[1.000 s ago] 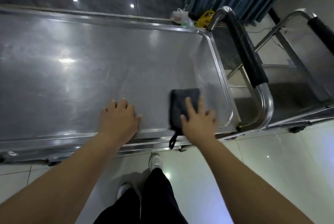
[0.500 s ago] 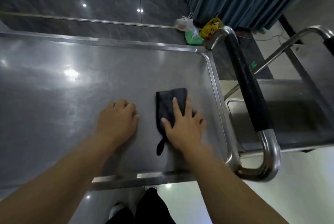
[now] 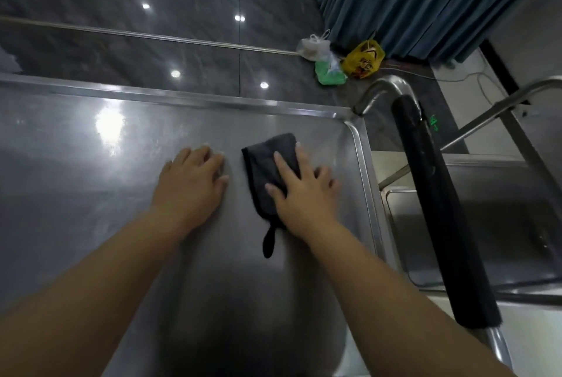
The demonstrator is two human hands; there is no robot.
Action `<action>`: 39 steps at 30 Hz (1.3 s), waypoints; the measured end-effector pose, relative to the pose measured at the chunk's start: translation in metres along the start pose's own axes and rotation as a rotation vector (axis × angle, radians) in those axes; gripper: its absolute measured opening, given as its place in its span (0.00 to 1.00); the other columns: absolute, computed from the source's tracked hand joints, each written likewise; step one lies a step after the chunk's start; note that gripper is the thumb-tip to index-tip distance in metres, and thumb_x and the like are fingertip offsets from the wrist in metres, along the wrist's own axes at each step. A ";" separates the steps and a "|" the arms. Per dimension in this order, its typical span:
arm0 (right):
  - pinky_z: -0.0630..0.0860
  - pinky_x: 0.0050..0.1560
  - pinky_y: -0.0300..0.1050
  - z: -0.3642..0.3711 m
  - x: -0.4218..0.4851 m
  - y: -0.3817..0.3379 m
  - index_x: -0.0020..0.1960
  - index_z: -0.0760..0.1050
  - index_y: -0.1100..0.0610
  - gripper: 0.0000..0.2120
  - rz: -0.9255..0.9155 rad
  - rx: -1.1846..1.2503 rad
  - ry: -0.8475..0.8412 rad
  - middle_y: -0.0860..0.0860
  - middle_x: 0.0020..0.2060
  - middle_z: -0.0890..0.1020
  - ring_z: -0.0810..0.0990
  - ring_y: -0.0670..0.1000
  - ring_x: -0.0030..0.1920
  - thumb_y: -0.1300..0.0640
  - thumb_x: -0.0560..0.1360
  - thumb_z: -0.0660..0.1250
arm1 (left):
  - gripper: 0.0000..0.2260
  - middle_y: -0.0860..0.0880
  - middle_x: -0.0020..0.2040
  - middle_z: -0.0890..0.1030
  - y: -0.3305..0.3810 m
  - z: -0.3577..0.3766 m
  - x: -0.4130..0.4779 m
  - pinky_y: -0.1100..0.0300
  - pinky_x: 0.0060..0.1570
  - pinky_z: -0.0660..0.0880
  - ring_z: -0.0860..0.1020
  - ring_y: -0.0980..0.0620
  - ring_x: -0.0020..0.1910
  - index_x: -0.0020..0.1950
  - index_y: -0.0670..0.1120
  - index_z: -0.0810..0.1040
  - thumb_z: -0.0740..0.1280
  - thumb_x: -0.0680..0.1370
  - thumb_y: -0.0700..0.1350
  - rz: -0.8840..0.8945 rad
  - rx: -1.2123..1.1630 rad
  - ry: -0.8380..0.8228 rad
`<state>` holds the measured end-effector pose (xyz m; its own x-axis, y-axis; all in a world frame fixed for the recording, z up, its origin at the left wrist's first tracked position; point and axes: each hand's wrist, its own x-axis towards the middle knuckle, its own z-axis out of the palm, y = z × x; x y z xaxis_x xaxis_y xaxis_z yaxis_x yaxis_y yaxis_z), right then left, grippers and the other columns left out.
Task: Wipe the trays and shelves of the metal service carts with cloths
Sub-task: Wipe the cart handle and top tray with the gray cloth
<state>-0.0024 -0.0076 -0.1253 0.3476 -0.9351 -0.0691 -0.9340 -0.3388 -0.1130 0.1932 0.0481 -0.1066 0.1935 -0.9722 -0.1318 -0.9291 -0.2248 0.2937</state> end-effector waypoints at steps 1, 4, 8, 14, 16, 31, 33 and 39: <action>0.60 0.60 0.57 -0.003 0.012 0.008 0.74 0.53 0.36 0.28 0.011 -0.003 -0.001 0.46 0.77 0.48 0.61 0.60 0.60 0.35 0.75 0.53 | 0.20 0.46 0.69 0.68 -0.001 0.000 0.003 0.44 0.63 0.66 0.65 0.42 0.66 0.69 0.48 0.69 0.58 0.79 0.53 0.005 0.013 -0.001; 0.58 0.65 0.63 -0.012 0.056 0.041 0.75 0.50 0.38 0.28 0.347 0.009 -0.026 0.47 0.77 0.46 0.58 0.64 0.67 0.36 0.77 0.51 | 0.19 0.48 0.66 0.71 -0.001 0.000 0.007 0.46 0.59 0.70 0.68 0.43 0.64 0.66 0.48 0.72 0.59 0.78 0.53 0.009 0.045 0.020; 0.56 0.65 0.66 -0.019 0.098 0.040 0.77 0.46 0.43 0.29 0.626 0.045 -0.040 0.51 0.77 0.41 0.52 0.67 0.70 0.39 0.79 0.50 | 0.18 0.48 0.68 0.71 0.000 0.004 0.009 0.46 0.59 0.69 0.68 0.42 0.66 0.66 0.49 0.73 0.59 0.78 0.53 -0.011 0.075 0.015; 0.56 0.64 0.64 -0.011 0.104 0.014 0.74 0.47 0.35 0.27 -0.096 -0.029 -0.121 0.43 0.77 0.42 0.56 0.64 0.69 0.36 0.78 0.50 | 0.18 0.49 0.68 0.71 -0.004 0.010 0.007 0.45 0.62 0.65 0.67 0.42 0.68 0.66 0.51 0.73 0.59 0.78 0.54 -0.040 0.075 0.028; 0.55 0.66 0.65 -0.016 0.107 0.032 0.75 0.47 0.37 0.27 0.189 0.005 -0.085 0.47 0.77 0.45 0.53 0.65 0.71 0.38 0.78 0.50 | 0.18 0.49 0.69 0.70 -0.003 0.009 0.006 0.46 0.62 0.64 0.67 0.42 0.68 0.66 0.51 0.72 0.58 0.78 0.54 -0.035 0.079 0.025; 0.58 0.64 0.63 -0.011 -0.006 0.045 0.76 0.48 0.41 0.27 0.600 -0.022 -0.053 0.58 0.74 0.53 0.58 0.65 0.65 0.39 0.79 0.48 | 0.19 0.48 0.72 0.64 -0.002 0.002 -0.032 0.49 0.62 0.67 0.64 0.44 0.68 0.68 0.49 0.69 0.59 0.78 0.53 0.054 0.119 -0.070; 0.57 0.65 0.64 -0.005 -0.039 0.027 0.76 0.47 0.42 0.28 0.471 -0.036 -0.056 0.58 0.74 0.52 0.57 0.66 0.67 0.38 0.78 0.49 | 0.19 0.48 0.72 0.65 -0.001 0.003 -0.052 0.49 0.62 0.67 0.64 0.44 0.68 0.67 0.49 0.71 0.59 0.78 0.52 0.097 0.106 -0.085; 0.57 0.66 0.61 -0.003 -0.135 0.035 0.76 0.44 0.40 0.29 0.319 -0.078 -0.151 0.54 0.75 0.49 0.58 0.64 0.67 0.37 0.78 0.49 | 0.19 0.48 0.74 0.64 -0.011 0.007 -0.127 0.47 0.67 0.63 0.62 0.43 0.72 0.68 0.50 0.72 0.61 0.78 0.52 0.090 0.033 -0.115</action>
<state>-0.0818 0.1067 -0.1170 0.0404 -0.9712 -0.2346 -0.9989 -0.0449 0.0136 0.1765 0.1743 -0.1000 0.0730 -0.9740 -0.2146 -0.9513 -0.1326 0.2783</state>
